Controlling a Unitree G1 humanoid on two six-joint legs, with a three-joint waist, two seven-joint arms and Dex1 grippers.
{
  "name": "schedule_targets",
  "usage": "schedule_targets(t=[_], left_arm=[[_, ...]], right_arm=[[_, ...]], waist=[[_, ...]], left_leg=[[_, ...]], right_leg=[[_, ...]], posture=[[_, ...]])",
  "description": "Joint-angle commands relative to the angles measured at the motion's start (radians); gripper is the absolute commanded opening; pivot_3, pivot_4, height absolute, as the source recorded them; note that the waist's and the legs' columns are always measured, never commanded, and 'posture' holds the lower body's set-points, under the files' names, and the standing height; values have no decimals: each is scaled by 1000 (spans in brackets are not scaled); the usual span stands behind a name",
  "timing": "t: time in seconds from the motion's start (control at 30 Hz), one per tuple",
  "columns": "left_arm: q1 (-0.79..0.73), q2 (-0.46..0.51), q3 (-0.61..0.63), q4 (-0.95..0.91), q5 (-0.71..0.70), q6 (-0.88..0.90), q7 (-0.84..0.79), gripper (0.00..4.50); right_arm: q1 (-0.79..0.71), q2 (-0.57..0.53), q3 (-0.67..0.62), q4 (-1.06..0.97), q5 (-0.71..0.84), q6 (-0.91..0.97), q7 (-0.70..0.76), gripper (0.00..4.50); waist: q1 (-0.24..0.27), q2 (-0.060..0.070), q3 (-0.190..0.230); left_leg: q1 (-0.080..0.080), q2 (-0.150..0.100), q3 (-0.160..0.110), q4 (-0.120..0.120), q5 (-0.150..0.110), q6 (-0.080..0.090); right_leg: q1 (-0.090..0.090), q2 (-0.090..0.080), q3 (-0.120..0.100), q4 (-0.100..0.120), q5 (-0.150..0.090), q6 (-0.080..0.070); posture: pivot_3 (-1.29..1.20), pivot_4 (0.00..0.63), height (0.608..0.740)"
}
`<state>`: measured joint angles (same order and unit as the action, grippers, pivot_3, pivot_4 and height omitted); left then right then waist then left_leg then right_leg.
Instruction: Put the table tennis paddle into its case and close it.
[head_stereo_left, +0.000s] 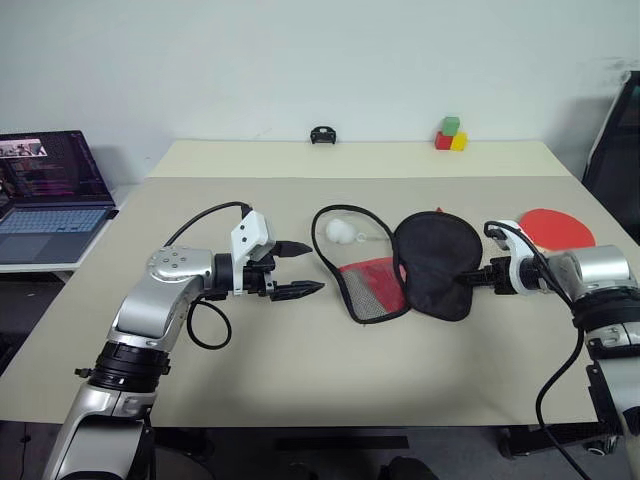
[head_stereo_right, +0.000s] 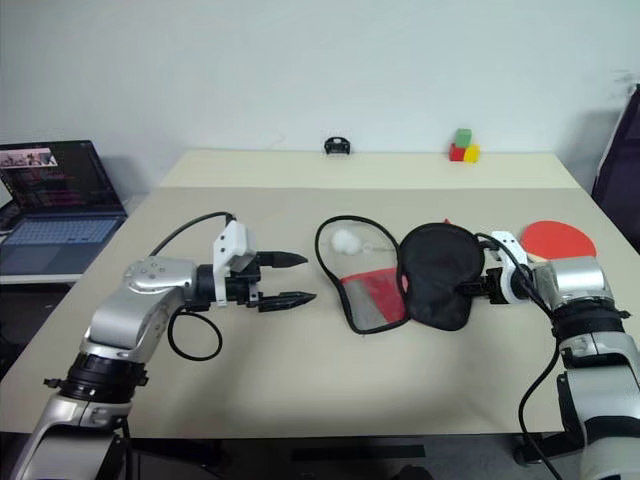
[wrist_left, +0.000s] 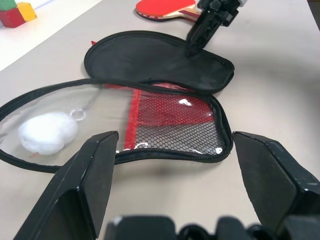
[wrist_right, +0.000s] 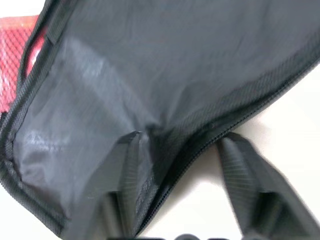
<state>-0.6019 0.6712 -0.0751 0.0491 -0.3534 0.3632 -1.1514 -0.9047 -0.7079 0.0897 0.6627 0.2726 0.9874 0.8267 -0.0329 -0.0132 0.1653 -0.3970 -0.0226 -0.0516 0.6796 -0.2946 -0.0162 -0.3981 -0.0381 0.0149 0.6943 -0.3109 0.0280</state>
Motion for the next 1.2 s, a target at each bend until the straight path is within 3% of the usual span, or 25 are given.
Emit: schedule_targets(t=[0.03,0.3,0.4,0.5,0.53,0.7,0.9,1.2], left_arm=[[-23,0,13,-12,-3,-15,-5,3992],[-22,-11,19,-15,-15,-6,1,3992],[-29,-25,22,-16,-23,2,6,3992],[-30,-34,25,-27,-27,12,12,3992],[-30,-36,26,-32,-28,15,15,3992],[-30,-41,28,-52,-33,28,21,3992],[-57,-53,5,-32,-35,25,9,3992],[-165,-93,-27,1,-34,19,-51,3992]], right_arm=[[-43,-28,-46,5,-7,-25,9,2618],[-17,-97,-123,-159,70,103,70,2618],[17,-93,-207,-201,84,89,7,3214],[55,-74,-289,-262,68,22,-98,4276],[80,-64,-319,-299,49,-25,-157,4450],[208,17,-454,-438,-34,-143,-470,4450],[283,114,-492,-499,-64,-151,-642,4450],[212,147,-516,-203,-109,-322,-820,4450]], waist=[[1,0,0],[0,0,0],[2,0,0],[3,0,0],[3,0,0],[2,0,0],[0,0,0],[0,0,0]], left_leg=[[0,0,0,0,0,0],[-3,0,2,0,0,0],[-3,0,2,0,0,0],[-3,0,2,0,0,0],[-3,0,2,0,0,0],[-4,0,2,0,0,0],[-3,0,3,0,1,-1],[-3,-1,4,0,2,0]], right_leg=[[0,0,0,0,0,0],[-6,0,1,2,0,0],[-5,0,1,3,0,0],[-6,0,1,3,0,0],[-6,0,2,3,0,0],[-6,0,2,4,0,0],[-6,0,3,5,0,0],[-6,0,3,6,0,0]], posture=[[0,150,740],[0,150,740],[0,150,740],[0,150,740],[0,150,740],[0,150,740],[0,150,740],[0,150,740]])
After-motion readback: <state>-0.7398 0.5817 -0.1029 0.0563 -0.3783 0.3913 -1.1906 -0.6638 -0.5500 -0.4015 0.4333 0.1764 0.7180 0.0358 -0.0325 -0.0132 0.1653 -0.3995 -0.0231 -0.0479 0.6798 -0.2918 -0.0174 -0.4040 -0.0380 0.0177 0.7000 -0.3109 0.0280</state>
